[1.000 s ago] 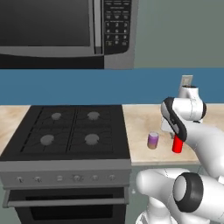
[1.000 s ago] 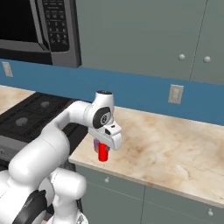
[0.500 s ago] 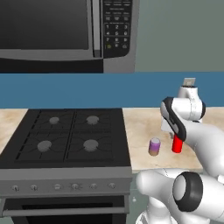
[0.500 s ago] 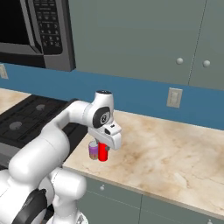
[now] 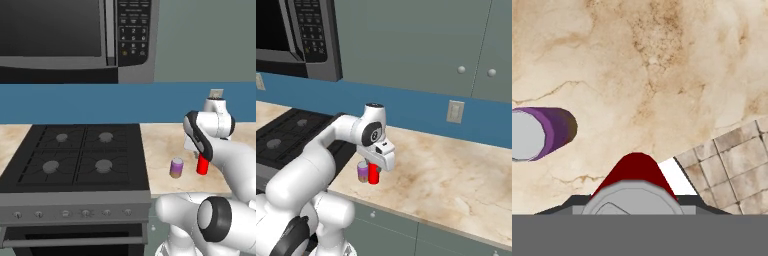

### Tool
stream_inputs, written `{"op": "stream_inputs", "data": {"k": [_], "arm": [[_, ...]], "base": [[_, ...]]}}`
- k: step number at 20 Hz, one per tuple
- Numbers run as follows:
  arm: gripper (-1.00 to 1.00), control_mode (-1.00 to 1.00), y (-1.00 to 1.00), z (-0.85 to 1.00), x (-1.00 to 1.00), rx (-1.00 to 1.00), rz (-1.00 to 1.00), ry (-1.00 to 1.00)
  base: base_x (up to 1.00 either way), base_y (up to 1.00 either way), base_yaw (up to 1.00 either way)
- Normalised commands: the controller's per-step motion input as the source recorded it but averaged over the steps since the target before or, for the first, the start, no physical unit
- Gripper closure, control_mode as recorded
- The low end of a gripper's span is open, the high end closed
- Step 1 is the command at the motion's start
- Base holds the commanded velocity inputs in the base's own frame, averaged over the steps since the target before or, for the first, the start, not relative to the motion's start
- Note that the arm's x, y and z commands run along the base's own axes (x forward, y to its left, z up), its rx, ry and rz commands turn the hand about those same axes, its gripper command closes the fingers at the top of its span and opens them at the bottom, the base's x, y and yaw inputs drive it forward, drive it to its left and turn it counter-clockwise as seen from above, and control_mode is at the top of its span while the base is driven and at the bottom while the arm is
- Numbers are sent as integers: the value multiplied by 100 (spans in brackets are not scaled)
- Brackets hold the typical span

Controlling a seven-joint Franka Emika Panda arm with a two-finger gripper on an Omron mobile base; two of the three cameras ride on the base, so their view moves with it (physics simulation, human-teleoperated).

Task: Four empty soda cans are scattered around the kitchen. Gather all the cans and cluster them next to the stove for recycling.

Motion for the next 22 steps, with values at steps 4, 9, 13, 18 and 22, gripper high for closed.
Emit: {"op": "stream_inputs", "data": {"k": [4, 9, 13, 18, 22], "arm": [[100, 100, 0, 0, 0, 0, 0, 0], [100, -100, -4, 0, 12, 0, 0, 0], [100, -100, -11, 1, 29, 0, 1, -3], [100, -100, -11, 6, 36, 5, 6, -1], [100, -100, -13, 2, 42, 2, 6, 0]], "base": [[0, 0, 0], [2, 0, 0], [0, 0, 0], [0, 0, 0], [0, 0, 0]]}}
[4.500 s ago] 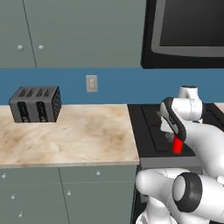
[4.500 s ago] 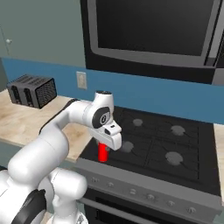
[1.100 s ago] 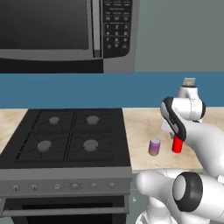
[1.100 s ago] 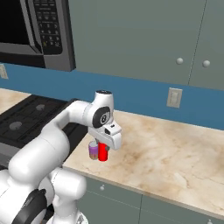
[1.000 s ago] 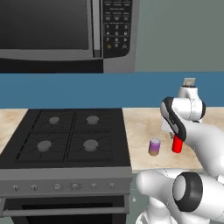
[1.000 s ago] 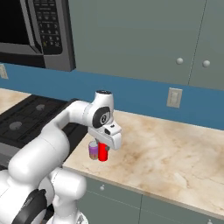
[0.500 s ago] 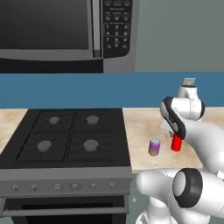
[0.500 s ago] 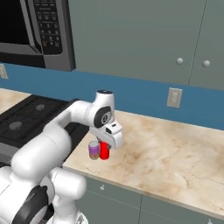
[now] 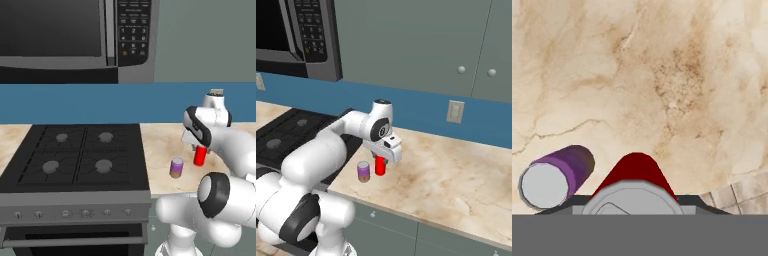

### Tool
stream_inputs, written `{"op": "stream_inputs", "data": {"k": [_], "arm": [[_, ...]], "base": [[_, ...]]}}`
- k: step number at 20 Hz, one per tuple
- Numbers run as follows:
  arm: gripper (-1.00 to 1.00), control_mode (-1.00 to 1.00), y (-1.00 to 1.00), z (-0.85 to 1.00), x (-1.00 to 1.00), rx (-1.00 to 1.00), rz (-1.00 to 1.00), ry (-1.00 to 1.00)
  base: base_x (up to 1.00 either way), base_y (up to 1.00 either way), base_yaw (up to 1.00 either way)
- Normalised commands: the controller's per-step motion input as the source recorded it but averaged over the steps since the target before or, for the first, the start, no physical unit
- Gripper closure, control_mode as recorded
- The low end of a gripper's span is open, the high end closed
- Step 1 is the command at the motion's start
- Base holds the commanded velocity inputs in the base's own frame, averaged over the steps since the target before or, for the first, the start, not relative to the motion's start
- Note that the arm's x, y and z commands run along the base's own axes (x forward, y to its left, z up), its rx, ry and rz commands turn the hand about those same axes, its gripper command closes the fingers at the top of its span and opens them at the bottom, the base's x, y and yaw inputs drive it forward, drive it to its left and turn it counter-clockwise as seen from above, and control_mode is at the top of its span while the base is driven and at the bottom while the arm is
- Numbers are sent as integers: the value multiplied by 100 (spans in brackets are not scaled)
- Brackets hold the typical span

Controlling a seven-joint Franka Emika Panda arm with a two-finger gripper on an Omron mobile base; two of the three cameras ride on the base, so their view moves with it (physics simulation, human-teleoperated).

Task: Four empty soda cans are scattered around the kitchen. Gather all the cans and cluster them next to the stove for recycling.

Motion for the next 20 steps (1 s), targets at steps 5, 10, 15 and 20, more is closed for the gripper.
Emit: {"op": "stream_inputs", "data": {"k": [5, 10, 15, 20], "arm": [[100, -100, -9, 0, 39, 0, 7, 0], [100, -100, 4, -10, 31, -1, 5, -8], [100, -100, 6, -16, 27, -1, 6, -19], [100, -100, 15, -27, 20, 0, 6, -16]], "base": [[0, 0, 0], [0, 0, 0], [0, 0, 0], [0, 0, 0]]}}
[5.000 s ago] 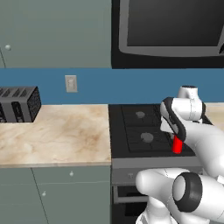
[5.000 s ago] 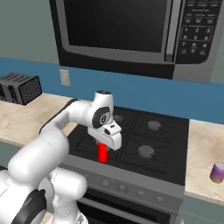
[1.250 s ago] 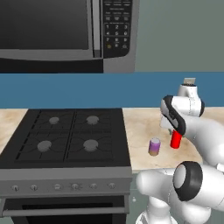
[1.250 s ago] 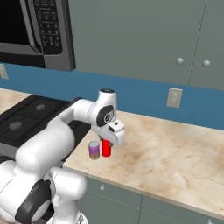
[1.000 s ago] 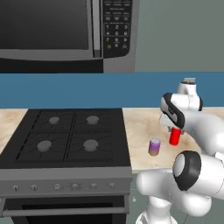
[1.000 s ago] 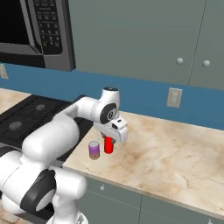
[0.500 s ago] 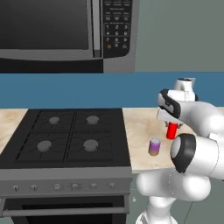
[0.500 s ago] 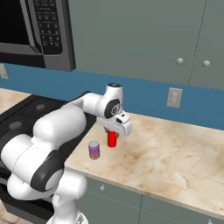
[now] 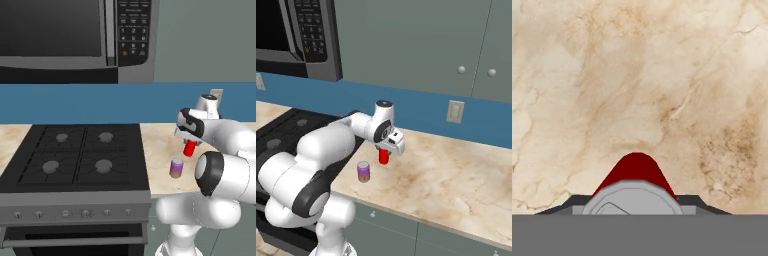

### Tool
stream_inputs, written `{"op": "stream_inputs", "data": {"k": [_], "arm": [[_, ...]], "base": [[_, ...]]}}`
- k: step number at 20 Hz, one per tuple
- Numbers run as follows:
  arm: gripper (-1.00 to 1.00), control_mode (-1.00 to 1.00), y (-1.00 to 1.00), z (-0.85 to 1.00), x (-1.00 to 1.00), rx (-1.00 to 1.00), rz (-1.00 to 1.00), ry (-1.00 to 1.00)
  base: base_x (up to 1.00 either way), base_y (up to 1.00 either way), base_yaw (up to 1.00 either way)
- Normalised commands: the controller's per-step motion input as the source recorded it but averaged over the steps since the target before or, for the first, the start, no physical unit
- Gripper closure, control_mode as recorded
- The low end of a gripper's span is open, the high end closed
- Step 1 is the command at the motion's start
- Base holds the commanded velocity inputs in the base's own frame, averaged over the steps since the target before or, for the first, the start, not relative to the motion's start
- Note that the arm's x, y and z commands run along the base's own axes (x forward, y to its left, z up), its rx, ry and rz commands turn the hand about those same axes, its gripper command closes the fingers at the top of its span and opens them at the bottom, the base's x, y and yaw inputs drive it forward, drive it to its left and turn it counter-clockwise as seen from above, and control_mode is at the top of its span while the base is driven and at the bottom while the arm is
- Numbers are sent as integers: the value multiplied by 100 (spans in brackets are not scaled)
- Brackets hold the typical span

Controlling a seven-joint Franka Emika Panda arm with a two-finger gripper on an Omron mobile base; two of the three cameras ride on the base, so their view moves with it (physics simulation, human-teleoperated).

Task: Four empty soda cans are scattered around the kitchen. Gather all the cans and cluster them next to the stove for recycling.

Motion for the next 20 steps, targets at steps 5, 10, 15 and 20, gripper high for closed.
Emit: {"op": "stream_inputs", "data": {"k": [5, 10, 15, 20], "arm": [[100, -100, 13, -18, 32, 0, 3, -4], [100, -100, 12, -14, 32, 0, 2, 0], [100, -100, 15, -15, 20, 0, 2, -2], [100, -100, 12, -20, 4, 0, 0, 0]], "base": [[0, 0, 0], [0, 0, 0], [0, 0, 0], [0, 0, 0]]}}
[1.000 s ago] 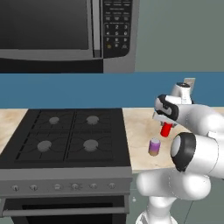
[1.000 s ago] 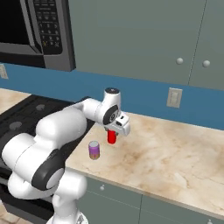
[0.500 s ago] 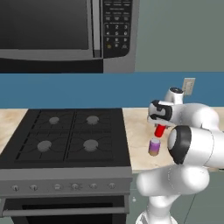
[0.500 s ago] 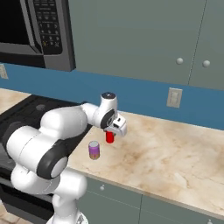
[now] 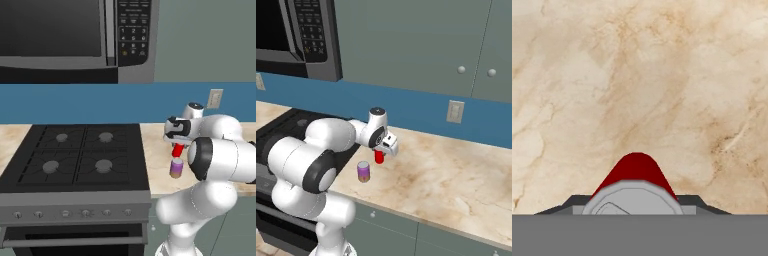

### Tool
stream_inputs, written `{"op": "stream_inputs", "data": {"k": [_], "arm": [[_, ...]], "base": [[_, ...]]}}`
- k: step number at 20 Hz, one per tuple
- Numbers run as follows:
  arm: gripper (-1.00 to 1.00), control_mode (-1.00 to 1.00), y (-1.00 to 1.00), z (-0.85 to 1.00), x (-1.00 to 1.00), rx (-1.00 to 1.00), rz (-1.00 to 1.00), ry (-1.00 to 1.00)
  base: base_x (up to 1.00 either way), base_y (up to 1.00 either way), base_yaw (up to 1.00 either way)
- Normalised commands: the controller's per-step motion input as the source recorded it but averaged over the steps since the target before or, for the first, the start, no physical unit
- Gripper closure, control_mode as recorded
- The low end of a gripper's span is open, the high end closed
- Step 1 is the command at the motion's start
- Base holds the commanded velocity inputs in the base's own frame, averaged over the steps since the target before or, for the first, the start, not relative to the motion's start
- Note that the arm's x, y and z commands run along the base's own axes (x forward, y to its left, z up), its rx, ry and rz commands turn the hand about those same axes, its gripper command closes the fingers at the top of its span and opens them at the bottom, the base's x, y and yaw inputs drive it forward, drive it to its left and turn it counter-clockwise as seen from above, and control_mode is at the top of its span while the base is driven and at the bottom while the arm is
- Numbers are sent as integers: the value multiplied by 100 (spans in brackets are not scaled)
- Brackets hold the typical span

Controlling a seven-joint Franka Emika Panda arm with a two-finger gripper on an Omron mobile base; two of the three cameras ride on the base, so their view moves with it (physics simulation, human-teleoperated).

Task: Four empty soda cans are scattered around the kitchen. Gather all the cans and cluster them next to the stove for recycling.

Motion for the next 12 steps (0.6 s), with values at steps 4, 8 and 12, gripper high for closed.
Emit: {"op": "stream_inputs", "data": {"k": [4, 8, 12], "arm": [[100, -100, 8, -23, 3, 0, 0, 0], [100, -100, 1, -16, 6, 0, 0, -3], [100, -100, 2, -20, 0, 0, 0, -2]], "base": [[0, 0, 0], [0, 0, 0], [0, 0, 0]]}}
